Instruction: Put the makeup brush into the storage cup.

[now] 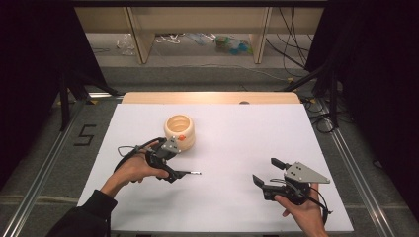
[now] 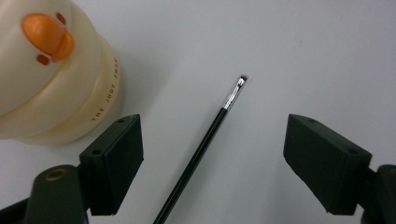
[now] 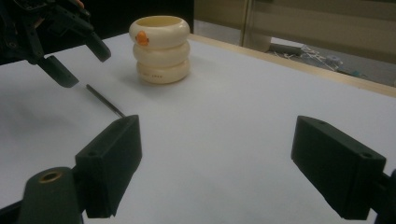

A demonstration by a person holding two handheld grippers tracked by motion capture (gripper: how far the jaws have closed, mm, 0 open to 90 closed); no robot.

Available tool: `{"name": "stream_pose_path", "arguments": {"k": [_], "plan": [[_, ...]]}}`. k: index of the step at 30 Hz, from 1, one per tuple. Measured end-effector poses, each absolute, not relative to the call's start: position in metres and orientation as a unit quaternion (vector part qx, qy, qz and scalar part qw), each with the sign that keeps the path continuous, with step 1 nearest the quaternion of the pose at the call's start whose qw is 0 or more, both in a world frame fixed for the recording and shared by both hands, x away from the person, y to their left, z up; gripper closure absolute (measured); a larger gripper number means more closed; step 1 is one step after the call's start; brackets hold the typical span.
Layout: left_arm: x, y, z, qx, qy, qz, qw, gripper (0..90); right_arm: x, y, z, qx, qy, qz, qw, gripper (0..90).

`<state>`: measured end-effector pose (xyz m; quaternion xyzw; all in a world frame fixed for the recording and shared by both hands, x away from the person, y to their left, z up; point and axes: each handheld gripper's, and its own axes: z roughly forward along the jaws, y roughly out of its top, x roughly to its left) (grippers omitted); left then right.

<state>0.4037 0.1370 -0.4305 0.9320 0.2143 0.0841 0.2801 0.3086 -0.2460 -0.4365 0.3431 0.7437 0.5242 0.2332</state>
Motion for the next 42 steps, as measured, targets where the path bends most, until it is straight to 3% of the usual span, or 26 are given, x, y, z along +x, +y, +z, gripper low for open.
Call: {"name": "stream_pose_path", "arguments": {"k": [26,42], "plan": [[0.422,0.118,-0.44,0.965,0.183,0.05,0.182,23.5,0.31,-0.246,-0.437,0.332,0.756,0.512,0.237,16.9],[0.43,0.113,-0.451,0.975,0.163,0.043,0.144,34.1,0.309,-0.245,-0.437,0.333,0.756,0.515,0.229,17.5]]}}
